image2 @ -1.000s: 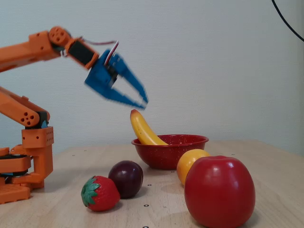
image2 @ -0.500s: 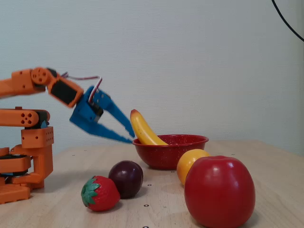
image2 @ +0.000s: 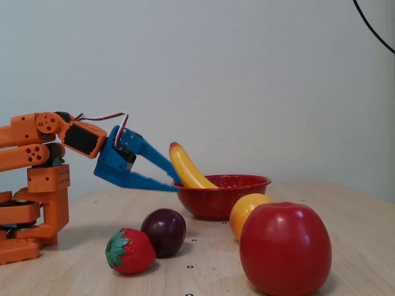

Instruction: Put the banana in the red bowl.

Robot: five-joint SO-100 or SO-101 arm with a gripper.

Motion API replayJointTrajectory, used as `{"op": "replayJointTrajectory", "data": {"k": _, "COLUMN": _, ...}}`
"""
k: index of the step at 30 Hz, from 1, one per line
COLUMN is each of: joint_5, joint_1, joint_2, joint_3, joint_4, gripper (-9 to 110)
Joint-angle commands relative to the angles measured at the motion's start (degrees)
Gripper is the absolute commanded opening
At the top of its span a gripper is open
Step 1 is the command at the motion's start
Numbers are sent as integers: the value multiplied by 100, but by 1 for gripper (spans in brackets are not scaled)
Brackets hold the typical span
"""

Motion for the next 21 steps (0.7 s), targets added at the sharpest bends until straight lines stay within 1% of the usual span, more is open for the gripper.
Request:
{"op": "replayJointTrajectory", "data": {"k": 1, "joint_5": 167, "joint_1": -35, "joint_2": 70, "joint_3": 88, "joint_4": -44, "gripper": 0}}
{"op": "replayJointTrajectory", "data": {"k": 8, "joint_5": -158, "joint_1": -18, "joint_2": 70, "joint_3": 88, "joint_4": 536, "gripper": 0}}
{"op": "replayJointTrajectory", "data": {"k": 14, "joint_5": -756, "joint_1": -18, "joint_2": 79, "joint_3": 88, "joint_4": 1318, "gripper": 0}}
{"op": "replayJointTrajectory", "data": {"k": 21, "joint_5": -1160, "joint_1": -62, "joint_2": 79, "joint_3": 88, "joint_4": 1389, "gripper": 0}}
